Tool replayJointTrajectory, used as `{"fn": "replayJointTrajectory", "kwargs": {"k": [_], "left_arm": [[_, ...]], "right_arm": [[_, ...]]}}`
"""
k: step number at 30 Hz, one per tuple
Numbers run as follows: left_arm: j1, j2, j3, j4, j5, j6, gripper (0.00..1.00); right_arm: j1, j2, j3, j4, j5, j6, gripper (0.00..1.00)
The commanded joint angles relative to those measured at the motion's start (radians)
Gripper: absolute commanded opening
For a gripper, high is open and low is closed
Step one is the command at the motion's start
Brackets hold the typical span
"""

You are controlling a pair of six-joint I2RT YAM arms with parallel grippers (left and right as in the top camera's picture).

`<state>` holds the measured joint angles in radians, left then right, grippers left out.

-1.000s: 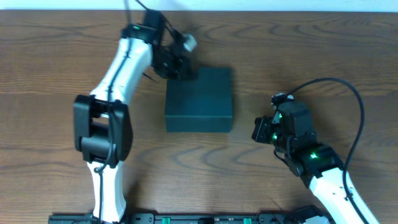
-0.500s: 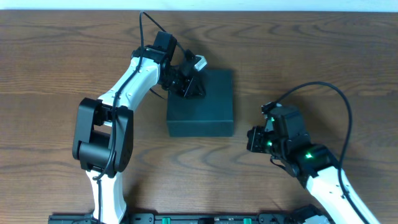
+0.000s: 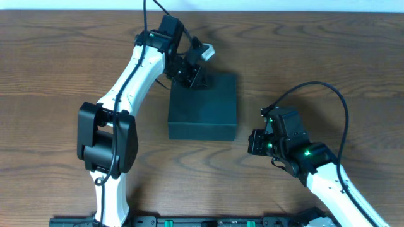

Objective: Pack container

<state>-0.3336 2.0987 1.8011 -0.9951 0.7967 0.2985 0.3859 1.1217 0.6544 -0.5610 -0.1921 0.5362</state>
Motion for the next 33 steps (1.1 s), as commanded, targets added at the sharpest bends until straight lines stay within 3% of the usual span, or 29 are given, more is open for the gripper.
{"fn": "replayJointTrajectory", "kwargs": {"k": [1,12,19,24,33], "left_arm": [[-0.040,0.021,-0.007,-0.016,-0.013,0.047,0.06],[-0.084,0.035,-0.228,0.122,-0.047,0.042,0.06],[-0.082,0.040,-0.285,0.178,-0.049,0.038,0.06],[-0.082,0.040,-0.287,0.177,-0.095,0.038,0.06],[-0.082,0.040,-0.287,0.169,-0.094,0.038,0.06]], "right_arm": [[0.008,0.002,0.016,-0.005,-0.007,-0.018,0.02],[0.011,0.002,0.016,-0.012,-0.057,-0.018,0.02],[0.114,0.028,-0.004,0.013,-0.005,0.015,0.02],[0.197,0.107,-0.048,0.150,0.059,0.103,0.01],[0.158,0.103,-0.037,0.407,0.087,0.113,0.02]]}}
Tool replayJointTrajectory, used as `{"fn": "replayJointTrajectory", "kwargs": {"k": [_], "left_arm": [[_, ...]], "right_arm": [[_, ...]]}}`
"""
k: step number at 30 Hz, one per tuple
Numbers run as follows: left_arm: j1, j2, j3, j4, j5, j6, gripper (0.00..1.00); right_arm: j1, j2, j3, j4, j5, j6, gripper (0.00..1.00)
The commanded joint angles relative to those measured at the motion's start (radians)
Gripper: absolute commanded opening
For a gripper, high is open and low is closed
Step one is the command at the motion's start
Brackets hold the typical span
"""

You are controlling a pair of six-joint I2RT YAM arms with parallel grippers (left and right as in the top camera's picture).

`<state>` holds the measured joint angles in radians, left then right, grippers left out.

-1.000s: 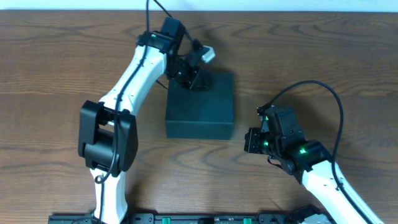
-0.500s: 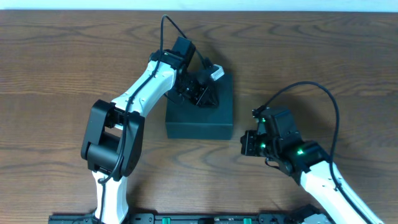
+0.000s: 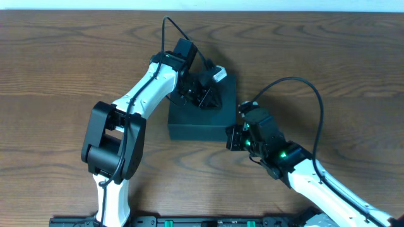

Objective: Pack container

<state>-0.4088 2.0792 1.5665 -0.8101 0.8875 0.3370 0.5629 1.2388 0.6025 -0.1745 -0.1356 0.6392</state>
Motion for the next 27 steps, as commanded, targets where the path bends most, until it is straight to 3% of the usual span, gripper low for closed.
{"fn": "replayJointTrajectory", "kwargs": {"k": [1,7,10,13,18,27], "left_arm": [[-0.006,0.059,-0.052,-0.016,-0.185,-0.001,0.06],[-0.006,0.059,-0.052,-0.016,-0.185,-0.001,0.06],[-0.006,0.059,-0.052,-0.016,-0.185,-0.001,0.06],[-0.006,0.059,-0.052,-0.015,-0.185,-0.001,0.06],[-0.006,0.059,-0.052,-0.015,-0.185,-0.002,0.06],[-0.006,0.059,-0.052,-0.011,-0.185,-0.005,0.06]], "right_arm": [[-0.023,-0.014,0.015,0.029,0.031,0.010,0.02],[-0.044,-0.014,0.015,0.084,0.031,0.010,0.01],[-0.045,-0.001,0.015,0.029,0.030,0.010,0.01],[-0.045,0.061,0.015,-0.019,0.025,0.010,0.02],[-0.045,0.142,0.015,0.038,-0.026,0.009,0.01],[-0.059,0.090,0.056,-0.015,-0.086,-0.055,0.02]]}}
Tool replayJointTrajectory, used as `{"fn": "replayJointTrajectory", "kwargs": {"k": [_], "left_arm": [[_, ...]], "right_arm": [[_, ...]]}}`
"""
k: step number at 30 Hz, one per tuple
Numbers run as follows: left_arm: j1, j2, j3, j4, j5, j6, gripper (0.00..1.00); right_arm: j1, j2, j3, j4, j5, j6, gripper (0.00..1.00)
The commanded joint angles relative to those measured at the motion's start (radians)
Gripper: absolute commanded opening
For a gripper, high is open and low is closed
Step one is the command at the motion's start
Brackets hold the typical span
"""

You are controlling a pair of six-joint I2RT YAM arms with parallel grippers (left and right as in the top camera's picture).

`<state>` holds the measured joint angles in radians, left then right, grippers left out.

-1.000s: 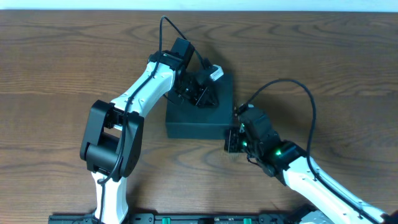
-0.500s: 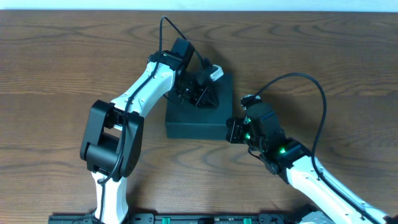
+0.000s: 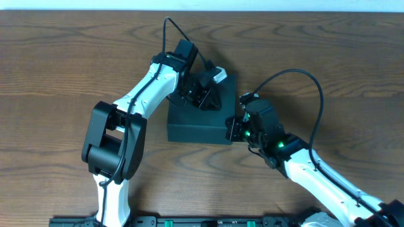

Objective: Pack container

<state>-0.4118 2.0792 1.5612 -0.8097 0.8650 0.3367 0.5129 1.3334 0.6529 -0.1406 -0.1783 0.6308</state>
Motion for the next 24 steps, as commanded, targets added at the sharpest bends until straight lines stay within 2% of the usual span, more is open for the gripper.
{"fn": "replayJointTrajectory", "kwargs": {"k": [1,5,8,16,24], "left_arm": [[-0.003,0.059,-0.047,-0.011,-0.162,-0.005,0.06],[-0.003,0.059,-0.047,-0.003,-0.162,-0.017,0.06],[-0.003,0.059,-0.047,0.007,-0.162,-0.023,0.06],[-0.004,0.059,-0.047,0.006,-0.162,-0.023,0.06],[-0.003,0.059,-0.047,-0.005,-0.163,-0.023,0.06]], "right_arm": [[-0.008,-0.034,0.023,-0.092,-0.042,-0.064,0.02],[0.010,-0.152,0.050,-0.263,-0.022,-0.109,0.01],[0.061,-0.158,0.044,-0.351,-0.006,-0.099,0.01],[0.251,-0.056,-0.023,-0.209,0.183,0.080,0.02],[0.298,0.163,-0.046,0.039,0.360,0.188,0.02]]}}
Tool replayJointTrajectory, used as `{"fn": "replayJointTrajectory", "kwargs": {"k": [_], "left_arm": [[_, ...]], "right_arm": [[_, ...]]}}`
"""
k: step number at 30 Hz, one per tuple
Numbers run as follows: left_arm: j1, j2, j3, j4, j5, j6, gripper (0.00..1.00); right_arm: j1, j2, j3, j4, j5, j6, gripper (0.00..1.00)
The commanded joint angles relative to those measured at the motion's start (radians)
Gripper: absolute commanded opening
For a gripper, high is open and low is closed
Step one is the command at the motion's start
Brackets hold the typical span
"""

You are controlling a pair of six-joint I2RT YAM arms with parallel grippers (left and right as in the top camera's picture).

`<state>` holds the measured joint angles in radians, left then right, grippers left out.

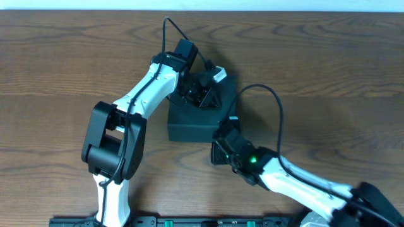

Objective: Pack container

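Observation:
A black lidded box (189, 123), the container, sits in the middle of the wooden table. My left gripper (205, 99) rests down on the back right part of its lid. Its dark fingers merge with the black lid, so their state does not show. My right gripper (215, 152) is low at the box's front right corner, just below the front edge and pointing left. Its fingers are too dark to tell whether they are open or shut. Nothing else for packing is in view.
The white left arm (142, 94) reaches in from the lower left across the table. The right arm (297, 186) lies low along the front right, its black cable (278, 120) looping above it. A dark rail (189, 222) runs along the front edge.
My right gripper has moved from the box's right side, near its front right corner, down and left to just below the front edge. The left gripper and the box have stayed put.
At first my left gripper was at the box's back left corner and the right gripper stood apart to the right. Then the left gripper was on the lid and the right one near the box's right side. The right one then touched that side and is now at the front edge.

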<state>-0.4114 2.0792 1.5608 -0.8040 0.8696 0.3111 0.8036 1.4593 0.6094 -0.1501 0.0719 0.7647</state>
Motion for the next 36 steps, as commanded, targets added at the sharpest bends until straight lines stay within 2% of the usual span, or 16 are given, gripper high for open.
{"fn": "replayJointTrajectory", "kwargs": {"k": [1,5,8,13,16,20,26,30,36], "left_arm": [[-0.004,0.059,-0.047,-0.012,-0.167,0.003,0.06],[-0.004,0.059,-0.047,-0.023,-0.171,0.003,0.06],[-0.004,0.059,-0.047,-0.031,-0.171,0.003,0.06],[-0.004,0.059,-0.047,-0.035,-0.171,0.003,0.06],[-0.003,0.059,-0.047,-0.036,-0.171,0.003,0.06],[0.000,0.058,-0.046,-0.037,-0.166,0.003,0.06],[0.010,0.040,0.020,-0.082,-0.117,-0.001,0.06],[0.021,0.018,0.098,-0.118,-0.117,-0.002,0.06],[0.075,-0.080,0.176,-0.138,-0.117,-0.028,0.06]], "right_arm": [[0.007,0.050,-0.003,0.077,0.124,0.055,0.02],[0.006,0.087,-0.003,0.146,0.229,0.129,0.02],[0.006,0.109,-0.003,0.202,0.263,0.133,0.02],[0.006,0.141,-0.002,0.240,0.243,0.131,0.02],[0.005,0.089,-0.002,0.230,0.177,0.074,0.02],[-0.014,-0.101,0.005,0.103,0.130,0.011,0.02],[-0.070,-0.418,0.006,-0.156,0.184,-0.034,0.02],[-0.126,-0.495,0.006,-0.238,0.228,-0.041,0.02],[-0.240,-0.504,0.006,-0.270,0.226,-0.041,0.02]]}}
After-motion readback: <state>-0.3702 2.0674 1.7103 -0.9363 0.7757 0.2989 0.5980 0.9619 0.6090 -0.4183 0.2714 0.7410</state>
